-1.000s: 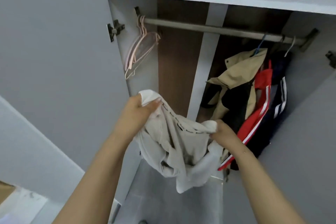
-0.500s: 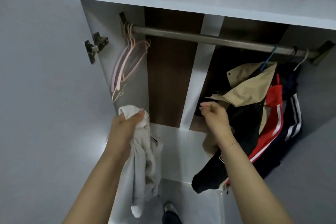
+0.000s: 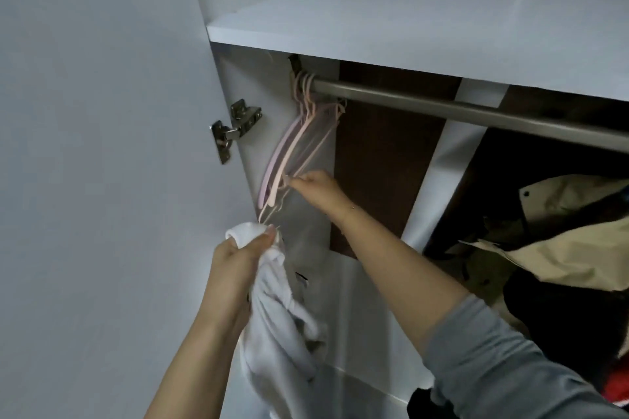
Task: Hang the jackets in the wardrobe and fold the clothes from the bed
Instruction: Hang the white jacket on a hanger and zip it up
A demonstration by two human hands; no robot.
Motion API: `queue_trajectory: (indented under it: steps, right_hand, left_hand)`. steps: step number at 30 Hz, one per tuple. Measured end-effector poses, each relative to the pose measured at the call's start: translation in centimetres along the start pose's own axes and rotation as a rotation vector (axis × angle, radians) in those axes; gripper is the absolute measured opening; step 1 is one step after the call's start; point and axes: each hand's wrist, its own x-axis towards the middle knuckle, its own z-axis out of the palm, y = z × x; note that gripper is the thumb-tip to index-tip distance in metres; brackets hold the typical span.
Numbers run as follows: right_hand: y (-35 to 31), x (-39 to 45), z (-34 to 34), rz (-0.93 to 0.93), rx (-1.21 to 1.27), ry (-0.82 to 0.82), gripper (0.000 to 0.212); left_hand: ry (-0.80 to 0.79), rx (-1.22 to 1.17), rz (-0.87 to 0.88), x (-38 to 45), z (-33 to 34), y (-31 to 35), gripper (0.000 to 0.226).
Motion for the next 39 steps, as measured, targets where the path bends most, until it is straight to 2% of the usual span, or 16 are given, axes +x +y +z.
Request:
queue_trajectory:
  steps: [5, 8, 10, 14, 18, 20, 23, 26, 28, 32, 35, 39]
  right_hand:
    - [-0.7, 3.8, 3.1, -0.021, 0.152, 0.117, 0.028]
    - [-0.5, 4.4, 2.9, -0.035, 0.223, 0.132, 0.016]
    - [-0.5, 4.1, 2.4, -0.075, 0.307, 0.086, 0.019]
    - [-1.6, 3.6, 0.7, -0.006, 0.590, -0.047, 0.033]
    - [-2.9, 4.2, -0.1, 0.045, 0.463, -0.113, 0.035]
    - [-3.0, 4.7, 0.0, 0.086, 0.379, -0.116, 0.028]
    - [-2.6, 5.3, 0.3, 0.123, 0.330, -0.007, 0.014]
    - [-1.7, 5.3, 0.2, 0.074, 0.416, 0.159, 0.022]
    - [-1.1, 4.1, -0.2, -0.003, 0.431, 0.214, 0.017]
    - [1.9, -1.3, -0.8, -0.099, 0.537, 0.284, 0.019]
    - [5.6, -7.2, 0.0, -0.186, 0.510, 0.335, 0.018]
    - [8.7, -11.9, 0.3, -0.102, 0.504, 0.428, 0.009]
  left_hand:
    - [0.033, -0.002, -0.033, 0.1, -0.1, 0.1, 0.019]
    - [0.051, -0.011, -0.054, 0.3, 0.0, 0.1, 0.022]
    - [0.048, -0.003, -0.067, 0.4, 0.2, 0.1, 0.026]
    - [0.047, 0.028, -0.082, 0.9, 0.8, 0.4, 0.026]
    - [0.043, 0.049, -0.089, 1.0, 0.8, 0.5, 0.023]
    - [0.046, 0.062, -0.091, 1.0, 0.7, 0.6, 0.024]
    - [0.038, 0.070, -0.091, 0.8, 0.4, 0.7, 0.023]
    - [0.017, 0.061, -0.081, 0.8, -0.2, 1.0, 0.022]
    - [0.013, 0.074, -0.069, 0.9, -0.5, 1.1, 0.021]
    - [-0.042, 0.070, -0.073, 0.6, -0.6, 1.0, 0.020]
    - [-0.091, 0.075, -0.060, 0.2, -0.2, 1.0, 0.021]
    - [-0.177, 0.105, -0.024, -1.2, 0.7, 0.9, 0.015]
